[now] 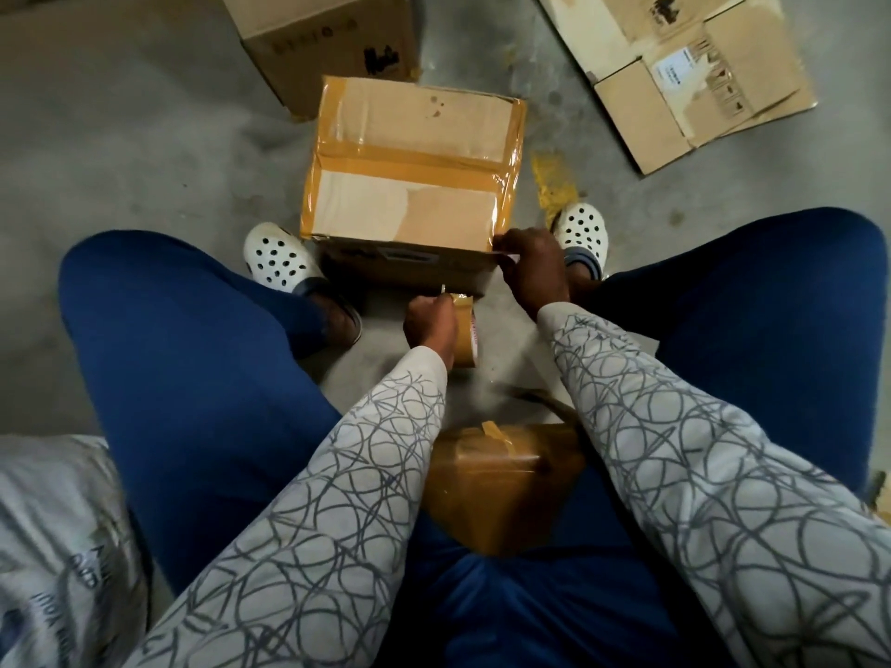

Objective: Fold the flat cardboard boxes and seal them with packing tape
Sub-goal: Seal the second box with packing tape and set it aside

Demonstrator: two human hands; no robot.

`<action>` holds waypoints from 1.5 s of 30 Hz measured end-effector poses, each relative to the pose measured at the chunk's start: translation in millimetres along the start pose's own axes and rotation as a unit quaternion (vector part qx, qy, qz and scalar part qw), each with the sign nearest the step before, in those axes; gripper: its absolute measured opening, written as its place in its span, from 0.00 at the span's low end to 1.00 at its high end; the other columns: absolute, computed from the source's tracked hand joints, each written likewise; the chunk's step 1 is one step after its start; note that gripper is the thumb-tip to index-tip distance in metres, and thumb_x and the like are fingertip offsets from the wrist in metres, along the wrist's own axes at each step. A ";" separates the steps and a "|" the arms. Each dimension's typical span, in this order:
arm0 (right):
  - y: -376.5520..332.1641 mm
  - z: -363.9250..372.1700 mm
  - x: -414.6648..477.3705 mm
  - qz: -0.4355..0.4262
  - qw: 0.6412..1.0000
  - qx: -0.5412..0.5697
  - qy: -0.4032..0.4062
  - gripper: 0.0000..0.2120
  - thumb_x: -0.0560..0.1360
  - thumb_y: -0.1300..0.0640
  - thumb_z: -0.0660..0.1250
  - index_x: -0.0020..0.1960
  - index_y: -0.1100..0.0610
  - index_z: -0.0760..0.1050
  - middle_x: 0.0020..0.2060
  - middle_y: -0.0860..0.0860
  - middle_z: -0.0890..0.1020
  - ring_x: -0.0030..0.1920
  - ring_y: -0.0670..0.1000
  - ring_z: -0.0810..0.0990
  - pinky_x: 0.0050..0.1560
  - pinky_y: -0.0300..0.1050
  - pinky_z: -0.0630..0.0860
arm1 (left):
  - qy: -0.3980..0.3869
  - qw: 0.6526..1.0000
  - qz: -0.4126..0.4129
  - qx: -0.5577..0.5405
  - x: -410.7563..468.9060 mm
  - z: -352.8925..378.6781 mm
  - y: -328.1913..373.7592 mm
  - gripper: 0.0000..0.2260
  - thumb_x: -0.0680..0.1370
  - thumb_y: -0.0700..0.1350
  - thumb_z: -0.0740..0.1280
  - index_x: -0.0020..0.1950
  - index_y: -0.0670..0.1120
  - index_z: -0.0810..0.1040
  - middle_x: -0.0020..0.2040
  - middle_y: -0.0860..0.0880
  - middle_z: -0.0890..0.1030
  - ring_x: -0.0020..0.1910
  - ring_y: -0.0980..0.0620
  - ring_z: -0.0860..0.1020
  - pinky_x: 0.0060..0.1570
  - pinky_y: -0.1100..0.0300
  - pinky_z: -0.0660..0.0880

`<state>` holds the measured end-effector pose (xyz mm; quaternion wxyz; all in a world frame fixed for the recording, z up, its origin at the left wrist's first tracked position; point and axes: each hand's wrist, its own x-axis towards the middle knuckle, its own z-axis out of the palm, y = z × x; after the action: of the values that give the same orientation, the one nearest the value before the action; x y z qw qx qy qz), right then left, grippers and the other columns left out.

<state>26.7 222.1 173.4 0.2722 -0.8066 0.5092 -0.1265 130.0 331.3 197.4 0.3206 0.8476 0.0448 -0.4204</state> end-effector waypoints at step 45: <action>29.9 -53.5 -21.5 0.295 0.954 0.044 -0.043 0.32 0.72 0.30 0.65 0.54 0.58 0.82 0.50 0.60 0.84 0.52 0.62 0.82 0.44 0.46 0.69 | 0.081 0.951 0.231 0.187 46.9 -66.0 75.8 0.25 0.76 0.52 0.68 0.70 0.47 0.67 0.70 0.41 0.69 0.70 0.40 0.66 0.69 0.47 0.64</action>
<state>-31.2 214.7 201.9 0.3547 -0.6124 0.7059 -0.0282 231.4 300.7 230.1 0.2396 0.9107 -0.2058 -0.2661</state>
